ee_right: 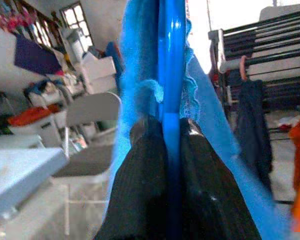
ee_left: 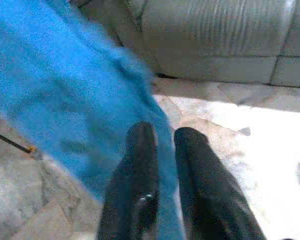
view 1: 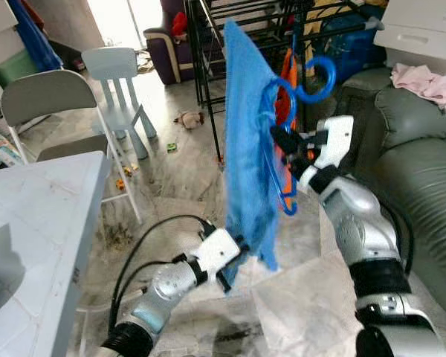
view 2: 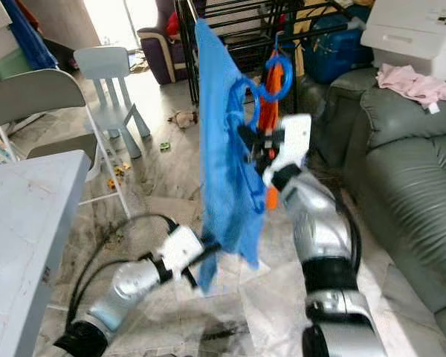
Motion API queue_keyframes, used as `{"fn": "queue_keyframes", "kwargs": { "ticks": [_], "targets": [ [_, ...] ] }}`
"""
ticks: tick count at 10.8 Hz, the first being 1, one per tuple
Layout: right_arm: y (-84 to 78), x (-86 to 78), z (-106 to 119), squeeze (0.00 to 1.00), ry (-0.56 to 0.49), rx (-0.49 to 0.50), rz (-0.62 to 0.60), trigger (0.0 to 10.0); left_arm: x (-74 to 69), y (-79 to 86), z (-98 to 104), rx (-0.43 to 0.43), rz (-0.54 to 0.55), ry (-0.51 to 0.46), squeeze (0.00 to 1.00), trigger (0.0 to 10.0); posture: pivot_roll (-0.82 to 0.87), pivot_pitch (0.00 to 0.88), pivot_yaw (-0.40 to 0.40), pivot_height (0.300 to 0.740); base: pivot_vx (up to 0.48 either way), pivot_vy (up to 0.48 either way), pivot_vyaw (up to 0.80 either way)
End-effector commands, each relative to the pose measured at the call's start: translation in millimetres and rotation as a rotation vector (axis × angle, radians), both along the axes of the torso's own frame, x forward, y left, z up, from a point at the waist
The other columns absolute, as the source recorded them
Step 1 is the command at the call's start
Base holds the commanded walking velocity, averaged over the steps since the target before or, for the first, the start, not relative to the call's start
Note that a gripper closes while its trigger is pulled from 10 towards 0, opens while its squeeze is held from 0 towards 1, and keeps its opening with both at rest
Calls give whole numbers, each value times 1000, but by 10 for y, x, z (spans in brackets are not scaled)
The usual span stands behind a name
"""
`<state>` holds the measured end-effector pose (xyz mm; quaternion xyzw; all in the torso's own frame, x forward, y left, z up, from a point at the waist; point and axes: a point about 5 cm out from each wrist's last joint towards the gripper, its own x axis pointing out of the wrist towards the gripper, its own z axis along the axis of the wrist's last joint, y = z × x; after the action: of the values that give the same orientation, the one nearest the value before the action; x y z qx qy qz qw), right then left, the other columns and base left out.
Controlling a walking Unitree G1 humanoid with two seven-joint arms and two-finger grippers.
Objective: Hang hanger
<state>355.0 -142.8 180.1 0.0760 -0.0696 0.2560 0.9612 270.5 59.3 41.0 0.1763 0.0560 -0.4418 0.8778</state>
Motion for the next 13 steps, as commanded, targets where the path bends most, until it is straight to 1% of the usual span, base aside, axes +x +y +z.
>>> {"fn": "queue_keyframes", "kwargs": {
  "ticks": [1, 2, 4, 5, 6, 7, 8, 9, 10, 12, 13],
  "targets": [
    [35, -38, 103, 0, -88, -49, 5, 10000, -9, 21, -23, 10, 1, 2, 1000, 10000, -119, 0, 104, 740, 0, 0, 0],
    [-4, -65, 22, 0, -88, -101, -29, 10000, -12, 14, -28, 2, 3, 6, 1000, 10000, -120, 0, 105, 740, 0, 0, 0],
    [-61, -146, -131, 0, -103, -221, -44, 10000, -21, 83, -12, 9, 8, -28, 1000, 10000, -117, 0, 107, 740, 0, 0, 0],
    [-136, -235, -285, 0, -103, -345, 1, 10000, 28, 213, 81, -14, 70, -84, 1000, 10000, -115, 0, 107, 740, 0, 0, 0],
    [-234, -324, -429, 0, -67, -415, 55, 10000, 83, 349, 191, -18, 122, -160, 1000, 10000, -112, 0, 107, 740, 0, 0, 0],
    [-344, -397, -522, 0, -44, -468, 94, 10000, 112, 450, 277, 13, 134, -230, 1000, 10000, -111, 0, 106, 740, 0, 0, 0],
    [-435, -447, -579, 0, -30, -505, 115, 10000, 124, 520, 326, 58, 128, -283, 1000, 10000, -111, 0, 108, 740, 0, 0, 0],
    [-524, -510, -650, 0, -2, -559, 164, 10000, 113, 603, 370, 100, 93, -322, 1000, 10000, -111, 0, 115, 740, 0, 0, 0],
    [-530, -550, -674, 0, 3, -579, 206, 10000, 115, 629, 378, 114, 86, -332, 1000, 10000, -109, 0, 118, 740, 0, 0, 0],
    [-530, -550, -674, 0, 3, -579, 206, 10000, 115, 629, 378, 114, 86, -332, 1000, 10000, -109, 0, 118, 740, 0, 0, 0],
    [-527, -743, -786, 0, 52, -659, 406, 10000, 190, 722, 418, 193, 60, -383, 1000, 10000, -112, 0, 135, 740, 0, 0, 0]
  ]
}}
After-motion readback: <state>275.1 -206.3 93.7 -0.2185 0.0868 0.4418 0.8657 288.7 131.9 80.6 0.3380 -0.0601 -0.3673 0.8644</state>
